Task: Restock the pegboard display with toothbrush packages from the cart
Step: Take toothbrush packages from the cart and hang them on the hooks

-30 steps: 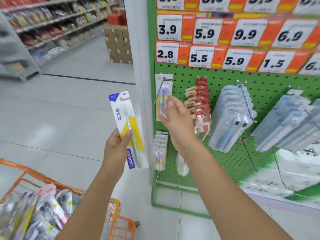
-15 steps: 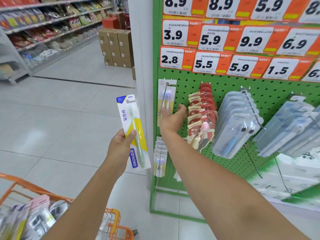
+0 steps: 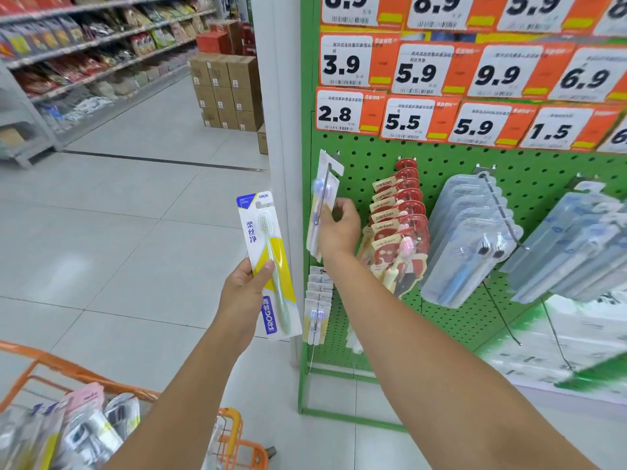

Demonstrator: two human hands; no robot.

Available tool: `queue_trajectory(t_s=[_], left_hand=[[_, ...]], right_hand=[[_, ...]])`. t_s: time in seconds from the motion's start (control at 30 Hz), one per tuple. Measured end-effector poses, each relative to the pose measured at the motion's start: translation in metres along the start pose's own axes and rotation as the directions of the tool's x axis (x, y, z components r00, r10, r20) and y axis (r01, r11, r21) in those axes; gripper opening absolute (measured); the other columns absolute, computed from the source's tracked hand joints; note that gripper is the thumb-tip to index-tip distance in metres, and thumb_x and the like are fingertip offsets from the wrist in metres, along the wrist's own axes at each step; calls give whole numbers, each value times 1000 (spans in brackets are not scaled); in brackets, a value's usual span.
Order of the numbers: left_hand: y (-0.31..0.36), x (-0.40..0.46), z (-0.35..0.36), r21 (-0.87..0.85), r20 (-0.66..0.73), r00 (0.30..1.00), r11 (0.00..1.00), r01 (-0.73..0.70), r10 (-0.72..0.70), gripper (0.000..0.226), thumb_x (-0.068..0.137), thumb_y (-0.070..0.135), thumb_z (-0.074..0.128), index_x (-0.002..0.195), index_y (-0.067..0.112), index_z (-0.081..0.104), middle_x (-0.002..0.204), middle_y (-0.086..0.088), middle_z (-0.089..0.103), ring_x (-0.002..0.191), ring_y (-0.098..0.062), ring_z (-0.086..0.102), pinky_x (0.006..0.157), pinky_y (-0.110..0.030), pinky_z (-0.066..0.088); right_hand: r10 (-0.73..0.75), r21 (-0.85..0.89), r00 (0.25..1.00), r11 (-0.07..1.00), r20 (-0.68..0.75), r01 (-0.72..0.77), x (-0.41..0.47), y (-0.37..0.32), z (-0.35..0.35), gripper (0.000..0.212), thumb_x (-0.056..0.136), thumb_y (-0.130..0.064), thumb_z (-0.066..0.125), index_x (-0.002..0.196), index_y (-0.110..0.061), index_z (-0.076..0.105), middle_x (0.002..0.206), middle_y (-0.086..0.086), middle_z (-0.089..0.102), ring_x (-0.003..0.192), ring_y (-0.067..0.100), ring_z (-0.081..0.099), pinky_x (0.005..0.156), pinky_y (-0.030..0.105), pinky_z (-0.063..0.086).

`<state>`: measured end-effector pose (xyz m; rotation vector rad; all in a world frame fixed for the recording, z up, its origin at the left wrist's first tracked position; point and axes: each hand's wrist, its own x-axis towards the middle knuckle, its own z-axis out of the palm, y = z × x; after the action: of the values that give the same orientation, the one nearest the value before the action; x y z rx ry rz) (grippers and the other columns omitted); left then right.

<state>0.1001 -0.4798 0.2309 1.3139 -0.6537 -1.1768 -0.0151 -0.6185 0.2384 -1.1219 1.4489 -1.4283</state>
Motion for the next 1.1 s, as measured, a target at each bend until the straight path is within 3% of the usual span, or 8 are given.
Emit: queue_trajectory(t_s=[0.1,0.2,0.43,0.67,0.73,0.83,0.93,1.1], left_hand=[[0,-2,1,-29,-8,1000,1000,-3,3,22,100,22,58,120,17,67,109,-4,76,93,-21,73,79,-34,59],[-6,-5,1,-51,-12,1000,999,4,-5,22,100,21,58,120,16,67,111,-4,76,93,-21,73,79,-34,58],[-13,-17,-1,-59,-4,1000,998,2,-2,24,99,24,60,121,16,66,109,-3,76,90,-20,74,80,-37,57],[-39,-30,-16,-94,-29,998,994,50,-53,24,100,21,59,121,13,66,113,-6,75,97,-24,72,91,-44,56],[-49,-37,-23,-96,-32,997,993,72,-76,25,100,21,59,123,13,65,112,-6,75,97,-24,73,89,-42,56],[-68,-46,-33,-55,-62,993,994,98,-102,23,100,22,59,120,13,66,110,-7,75,93,-21,73,83,-38,57],[-96,-54,-42,35,-120,981,987,155,-150,18,99,20,61,115,14,67,106,-9,76,90,-24,74,81,-38,59],[-135,-65,-45,129,-171,953,953,274,-251,15,97,19,63,110,15,70,100,-5,76,82,-17,71,74,-31,55]], right_hand=[[-51,85,997,995,53,46,-21,2,-12,3,100,-13,59,99,-13,57,91,5,67,72,5,56,63,12,44],[-88,140,992,987,90,75,-44,6,-30,1,101,-11,58,101,-12,57,91,3,68,72,-5,59,67,8,45],[-195,175,946,973,259,152,-86,-1,-68,7,101,-11,59,107,-8,59,96,14,71,85,10,65,77,17,50],[-244,137,885,969,397,206,-119,0,-98,6,102,-14,59,107,-16,60,96,22,71,91,46,64,76,50,54],[-242,122,867,970,436,210,-127,12,-108,7,102,-17,60,108,-17,61,97,23,69,91,48,62,76,52,54],[-137,-3,865,987,483,158,-139,58,-123,10,101,-22,60,110,-20,62,100,13,72,92,39,67,79,48,55],[66,-201,868,979,493,40,-150,124,-130,7,98,-25,60,104,-24,63,97,21,69,89,47,63,75,53,53],[317,-339,848,924,426,-175,-163,184,-114,4,97,-7,59,93,-9,59,86,19,67,71,35,58,68,33,46]])
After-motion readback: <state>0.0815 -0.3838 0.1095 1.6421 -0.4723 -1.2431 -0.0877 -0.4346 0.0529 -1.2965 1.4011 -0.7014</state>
